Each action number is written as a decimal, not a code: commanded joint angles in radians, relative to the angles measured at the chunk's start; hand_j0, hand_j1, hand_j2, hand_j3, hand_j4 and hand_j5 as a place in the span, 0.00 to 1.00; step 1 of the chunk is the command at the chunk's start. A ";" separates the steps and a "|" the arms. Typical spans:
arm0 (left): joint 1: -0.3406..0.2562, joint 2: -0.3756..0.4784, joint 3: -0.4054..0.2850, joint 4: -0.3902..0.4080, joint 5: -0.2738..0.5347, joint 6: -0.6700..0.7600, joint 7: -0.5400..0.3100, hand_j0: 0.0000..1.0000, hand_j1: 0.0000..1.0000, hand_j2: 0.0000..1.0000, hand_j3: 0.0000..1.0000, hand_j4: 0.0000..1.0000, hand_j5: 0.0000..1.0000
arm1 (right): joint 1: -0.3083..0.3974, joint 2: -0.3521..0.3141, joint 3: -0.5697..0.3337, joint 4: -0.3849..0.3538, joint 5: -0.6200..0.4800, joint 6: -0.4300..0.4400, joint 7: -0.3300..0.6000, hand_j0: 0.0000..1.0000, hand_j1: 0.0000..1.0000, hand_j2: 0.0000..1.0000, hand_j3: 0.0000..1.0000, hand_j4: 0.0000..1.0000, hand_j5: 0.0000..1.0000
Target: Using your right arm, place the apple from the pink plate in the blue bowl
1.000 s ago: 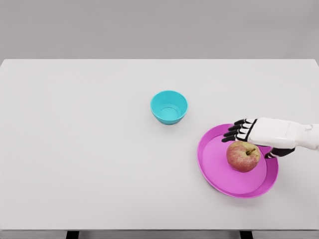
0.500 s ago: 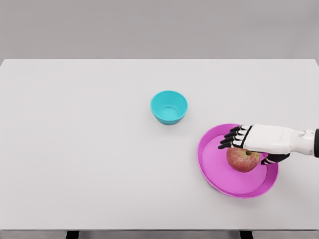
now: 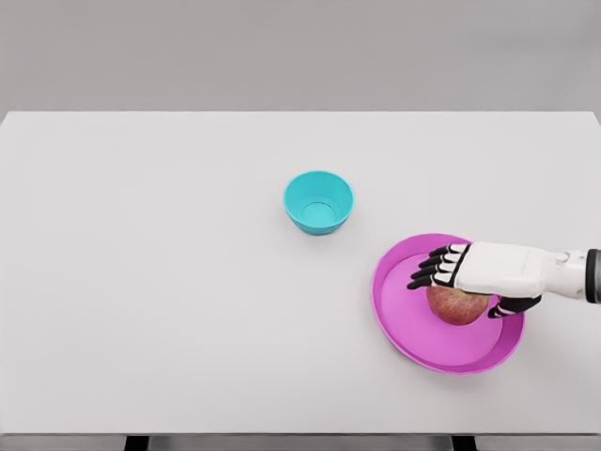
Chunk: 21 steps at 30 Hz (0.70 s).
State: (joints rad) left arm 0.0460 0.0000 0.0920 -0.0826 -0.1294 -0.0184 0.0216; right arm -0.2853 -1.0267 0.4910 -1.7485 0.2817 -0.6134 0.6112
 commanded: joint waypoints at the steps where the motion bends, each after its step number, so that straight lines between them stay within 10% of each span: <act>1: 0.000 0.000 0.000 0.000 0.001 0.000 0.000 1.00 1.00 1.00 1.00 1.00 1.00 | 0.000 -0.001 0.006 0.000 -0.006 0.003 0.000 0.98 0.98 0.98 0.98 0.98 0.98; 8: 0.000 0.000 0.000 0.000 0.001 0.000 0.000 1.00 1.00 1.00 1.00 1.00 1.00 | 0.000 -0.003 0.006 0.000 -0.006 0.003 0.000 0.55 0.55 0.55 0.55 0.55 0.55; 21: 0.000 0.000 0.000 0.000 -0.001 0.000 0.000 1.00 1.00 1.00 1.00 1.00 1.00 | -0.015 -0.004 -0.008 -0.005 -0.010 0.003 0.000 0.50 0.50 0.50 0.50 0.50 0.50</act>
State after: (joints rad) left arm 0.0460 0.0000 0.0920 -0.0826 -0.1291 -0.0184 0.0216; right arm -0.3007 -1.0295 0.4853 -1.7521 0.2816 -0.6141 0.6099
